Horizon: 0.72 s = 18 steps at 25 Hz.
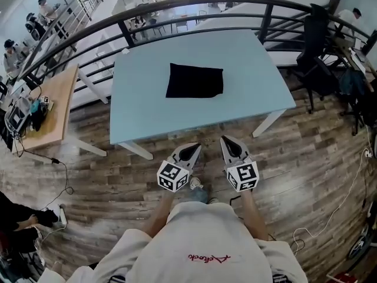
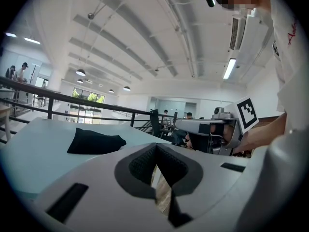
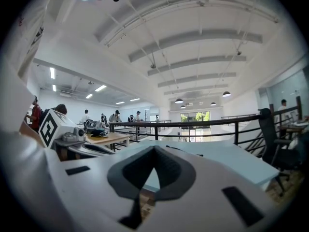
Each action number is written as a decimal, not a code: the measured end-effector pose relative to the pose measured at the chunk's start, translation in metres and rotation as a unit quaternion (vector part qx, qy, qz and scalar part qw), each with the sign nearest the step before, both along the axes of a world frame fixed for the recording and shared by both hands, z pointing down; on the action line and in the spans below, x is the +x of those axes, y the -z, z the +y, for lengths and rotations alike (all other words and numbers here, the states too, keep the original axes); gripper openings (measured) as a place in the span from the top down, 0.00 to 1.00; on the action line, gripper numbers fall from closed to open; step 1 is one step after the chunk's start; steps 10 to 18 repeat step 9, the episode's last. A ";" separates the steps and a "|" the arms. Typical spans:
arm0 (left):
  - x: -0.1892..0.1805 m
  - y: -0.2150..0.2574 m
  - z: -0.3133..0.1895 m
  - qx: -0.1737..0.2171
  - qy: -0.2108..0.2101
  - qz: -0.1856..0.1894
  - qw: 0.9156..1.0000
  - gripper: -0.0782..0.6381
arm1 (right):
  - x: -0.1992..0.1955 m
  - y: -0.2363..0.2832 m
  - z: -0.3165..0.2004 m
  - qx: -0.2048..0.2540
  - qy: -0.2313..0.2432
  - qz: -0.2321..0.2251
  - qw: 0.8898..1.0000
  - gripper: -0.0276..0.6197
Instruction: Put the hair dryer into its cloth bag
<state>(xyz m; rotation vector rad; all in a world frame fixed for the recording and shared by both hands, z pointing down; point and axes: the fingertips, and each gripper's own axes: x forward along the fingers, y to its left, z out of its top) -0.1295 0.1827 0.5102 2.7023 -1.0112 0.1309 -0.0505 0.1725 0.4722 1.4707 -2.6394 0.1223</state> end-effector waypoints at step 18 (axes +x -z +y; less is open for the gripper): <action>-0.001 0.007 -0.003 -0.007 0.002 0.000 1.000 0.88 | -0.004 0.009 -0.005 -0.005 0.007 0.004 1.000 0.94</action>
